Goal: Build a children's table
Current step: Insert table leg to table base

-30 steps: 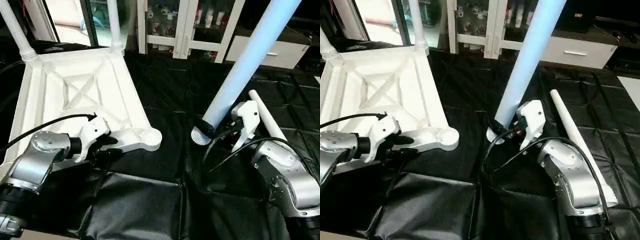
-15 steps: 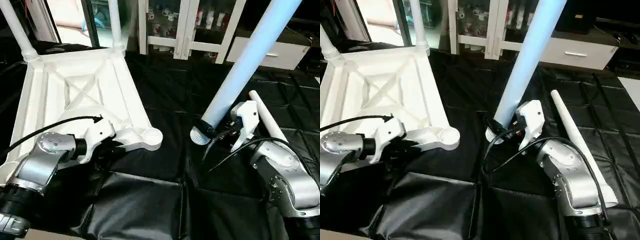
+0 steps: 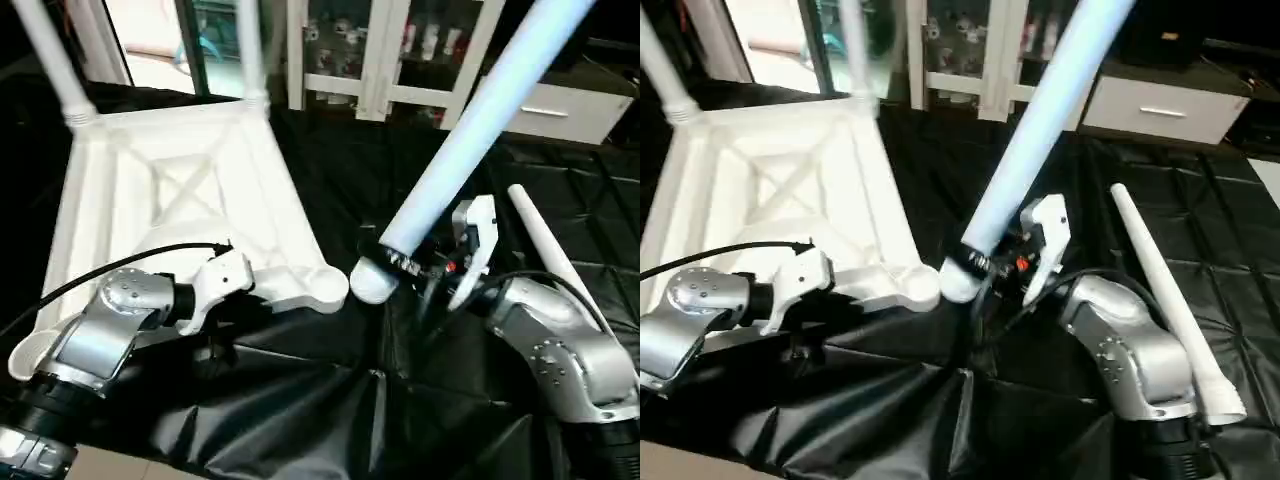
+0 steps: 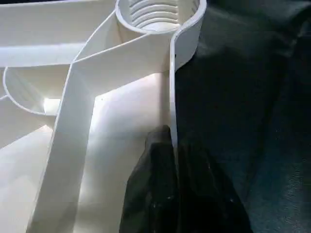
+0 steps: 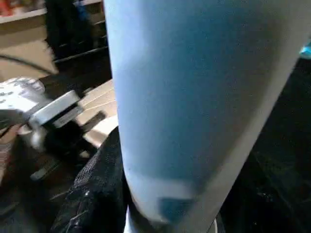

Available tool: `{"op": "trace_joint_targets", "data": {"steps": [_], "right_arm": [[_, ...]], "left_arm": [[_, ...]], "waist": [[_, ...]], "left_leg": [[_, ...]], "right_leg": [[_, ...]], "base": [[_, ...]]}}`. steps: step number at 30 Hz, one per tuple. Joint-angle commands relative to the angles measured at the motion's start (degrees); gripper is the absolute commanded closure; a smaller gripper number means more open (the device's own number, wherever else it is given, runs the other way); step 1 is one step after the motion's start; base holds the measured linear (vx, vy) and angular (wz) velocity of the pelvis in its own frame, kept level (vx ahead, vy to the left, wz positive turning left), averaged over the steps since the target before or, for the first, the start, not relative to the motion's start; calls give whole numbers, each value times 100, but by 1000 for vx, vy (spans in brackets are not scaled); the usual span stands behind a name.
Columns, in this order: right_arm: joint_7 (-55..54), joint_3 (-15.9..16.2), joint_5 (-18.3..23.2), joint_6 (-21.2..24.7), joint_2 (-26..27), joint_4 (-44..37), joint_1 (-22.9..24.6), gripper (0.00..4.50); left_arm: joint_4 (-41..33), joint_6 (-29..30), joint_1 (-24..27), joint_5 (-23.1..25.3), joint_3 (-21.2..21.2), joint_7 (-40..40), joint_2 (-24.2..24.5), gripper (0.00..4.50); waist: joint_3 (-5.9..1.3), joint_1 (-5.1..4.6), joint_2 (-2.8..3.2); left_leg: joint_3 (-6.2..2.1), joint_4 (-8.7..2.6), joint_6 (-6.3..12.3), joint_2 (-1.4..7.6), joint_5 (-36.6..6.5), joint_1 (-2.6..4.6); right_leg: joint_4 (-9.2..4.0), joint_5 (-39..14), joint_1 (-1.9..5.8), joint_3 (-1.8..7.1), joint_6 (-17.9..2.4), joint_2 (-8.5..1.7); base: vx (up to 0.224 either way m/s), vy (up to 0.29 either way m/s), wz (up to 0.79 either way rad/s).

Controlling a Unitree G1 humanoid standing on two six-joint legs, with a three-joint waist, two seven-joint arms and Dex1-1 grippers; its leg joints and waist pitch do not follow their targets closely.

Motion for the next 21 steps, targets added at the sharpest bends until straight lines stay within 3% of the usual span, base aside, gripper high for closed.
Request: {"op": "trace_joint_targets", "data": {"steps": [1,4,5,8,9,21], "right_arm": [[184,136,16,141,-99,-138,-105,262],[216,317,-123,128,-118,4,-225,262],[194,376,-202,77,-94,72,-278,262],[151,480,-287,103,-46,188,-371,262],[154,574,-382,38,-16,269,-403,262],[142,1016,-941,-553,487,1423,-939,262]], "left_arm": [[-60,-187,67,-160,-198,-158,-288,446],[-142,-134,103,-296,-179,-243,-386,446],[-189,-130,126,-372,-157,-267,-423,446],[-259,-78,174,-405,-153,-253,-422,446],[-277,-86,201,-398,-162,-252,-409,446],[-371,-95,290,-265,-174,-298,-423,446]], "waist": [[-388,-31,-34],[-367,-37,-71],[-362,-55,-108],[-348,-45,-100],[-343,-50,-139],[-335,-91,-128]], "left_leg": [[-81,-474,133,327,-1069,61],[-88,-481,110,324,-1164,53],[-96,-488,97,324,-1132,28],[-85,-485,97,327,-1185,60],[-88,-488,113,328,-1134,37],[-68,-492,174,324,-1005,22]], "right_leg": [[-387,-1768,235,265,-1151,-377],[-415,-2091,217,270,-1031,-387],[-411,-2168,223,266,-1001,-387],[-429,-2299,181,277,-952,-387],[-419,-2289,193,275,-937,-395],[-390,-2079,176,266,-998,-384]], "base": [[0,0,0],[0,0,0],[0,0,0],[0,0,0],[0,0,0],[0,0,0]]}}
